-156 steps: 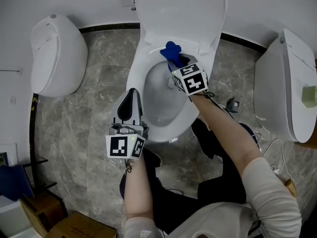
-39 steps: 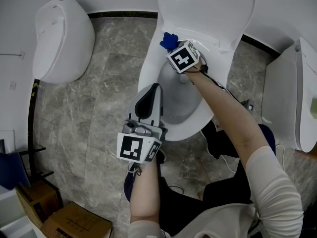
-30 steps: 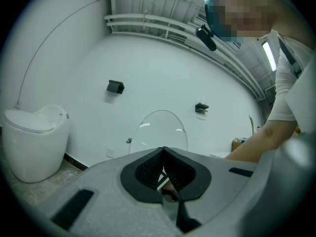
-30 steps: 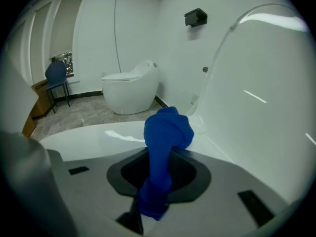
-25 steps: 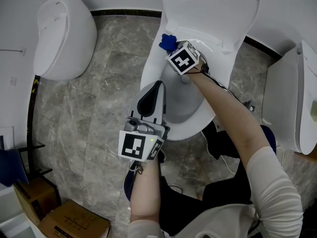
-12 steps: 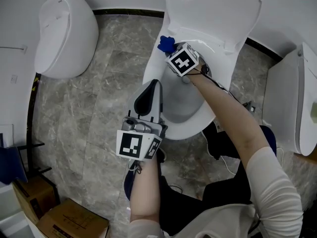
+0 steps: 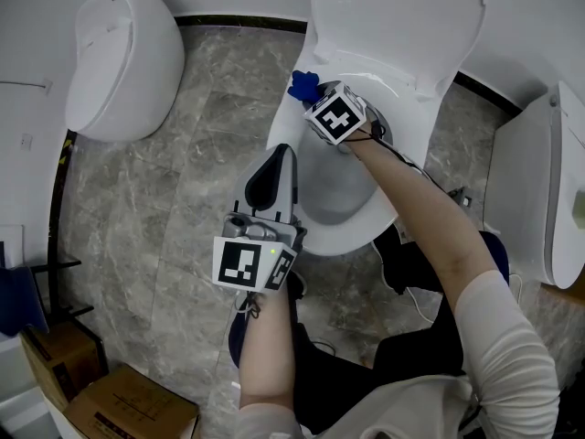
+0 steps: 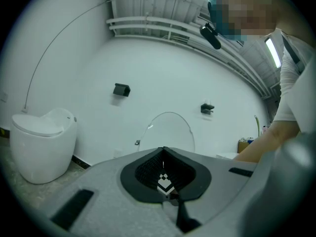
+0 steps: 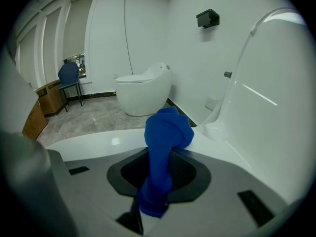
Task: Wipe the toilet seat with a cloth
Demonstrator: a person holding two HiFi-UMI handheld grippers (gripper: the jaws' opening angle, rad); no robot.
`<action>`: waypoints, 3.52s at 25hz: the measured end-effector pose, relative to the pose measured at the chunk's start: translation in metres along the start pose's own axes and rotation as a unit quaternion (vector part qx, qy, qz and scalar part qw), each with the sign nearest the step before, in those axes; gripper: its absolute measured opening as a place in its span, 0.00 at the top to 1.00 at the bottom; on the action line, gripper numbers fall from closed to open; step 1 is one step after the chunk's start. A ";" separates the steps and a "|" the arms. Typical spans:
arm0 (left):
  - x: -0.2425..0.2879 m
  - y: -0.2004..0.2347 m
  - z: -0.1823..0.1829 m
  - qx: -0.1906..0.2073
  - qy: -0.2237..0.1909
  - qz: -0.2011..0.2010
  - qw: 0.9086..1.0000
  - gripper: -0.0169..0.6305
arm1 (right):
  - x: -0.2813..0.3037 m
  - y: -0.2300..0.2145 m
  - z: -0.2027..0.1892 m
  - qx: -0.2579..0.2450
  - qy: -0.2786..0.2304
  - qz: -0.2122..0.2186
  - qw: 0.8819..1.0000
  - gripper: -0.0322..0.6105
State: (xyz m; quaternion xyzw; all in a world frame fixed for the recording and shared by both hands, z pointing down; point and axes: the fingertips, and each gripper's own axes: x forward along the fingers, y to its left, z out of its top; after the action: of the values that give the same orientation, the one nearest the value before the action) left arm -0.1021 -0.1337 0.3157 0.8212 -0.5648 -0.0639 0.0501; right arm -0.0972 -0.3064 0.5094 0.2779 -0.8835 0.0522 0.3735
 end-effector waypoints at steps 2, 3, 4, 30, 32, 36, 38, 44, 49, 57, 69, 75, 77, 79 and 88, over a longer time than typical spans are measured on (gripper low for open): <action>-0.001 0.002 0.001 0.004 0.000 0.003 1.000 0.96 | 0.001 0.003 -0.001 -0.001 0.001 0.004 1.000 0.81; -0.002 0.004 0.002 0.004 -0.001 0.005 1.000 0.96 | 0.001 0.005 -0.001 -0.002 0.002 0.006 1.000 0.81; -0.003 0.007 0.002 0.002 -0.002 0.008 1.000 0.96 | 0.001 0.007 -0.001 -0.003 0.001 0.008 1.000 0.81; -0.008 -0.001 0.008 0.081 0.019 0.011 0.996 0.96 | -0.006 0.051 -0.003 -0.032 -0.011 0.040 0.999 0.81; -0.009 -0.001 0.010 0.080 0.016 0.010 0.997 0.96 | -0.007 0.054 -0.003 -0.037 -0.014 0.046 0.998 0.81; -0.012 0.004 0.011 0.075 0.010 0.016 0.997 0.96 | -0.009 0.062 -0.004 -0.040 -0.020 0.058 0.997 0.81; -0.013 0.007 0.012 0.071 0.010 0.022 0.997 0.96 | -0.010 0.066 -0.005 -0.043 -0.020 0.061 0.997 0.81; -0.018 0.013 0.017 0.068 0.005 0.031 0.997 0.96 | -0.014 0.076 -0.007 -0.048 -0.022 0.070 0.996 0.81; -0.020 0.015 0.017 0.067 0.006 0.032 0.997 0.96 | -0.017 0.082 -0.007 -0.055 -0.022 0.076 0.995 0.81; -0.024 0.019 0.018 0.065 0.002 0.039 0.997 0.96 | -0.020 0.094 -0.009 -0.055 -0.023 0.088 0.994 0.81; -0.032 0.035 0.024 0.059 -0.005 0.061 0.996 0.96 | -0.027 0.110 -0.010 -0.067 -0.036 0.100 0.992 0.81; -0.038 0.043 0.029 0.044 -0.018 0.073 0.996 0.96 | -0.032 0.121 -0.012 -0.077 -0.037 0.108 0.990 0.81; -0.038 0.043 0.029 0.049 -0.017 0.072 0.996 0.96 | -0.033 0.124 -0.013 -0.073 -0.037 0.110 0.991 0.81; -0.040 0.043 0.030 0.051 -0.015 0.072 0.996 0.96 | -0.035 0.128 -0.014 -0.076 -0.037 0.113 0.990 0.81; -0.054 0.059 0.035 0.059 -0.019 0.094 0.994 0.96 | -0.040 0.138 -0.015 -0.086 -0.040 0.122 0.988 0.81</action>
State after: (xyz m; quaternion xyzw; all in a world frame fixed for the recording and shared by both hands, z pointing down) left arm -0.1813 -0.1052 0.2932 0.7647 -0.6431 -0.0410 -0.0030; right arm -0.1383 -0.1679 0.5087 0.1361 -0.9261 0.0099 0.3516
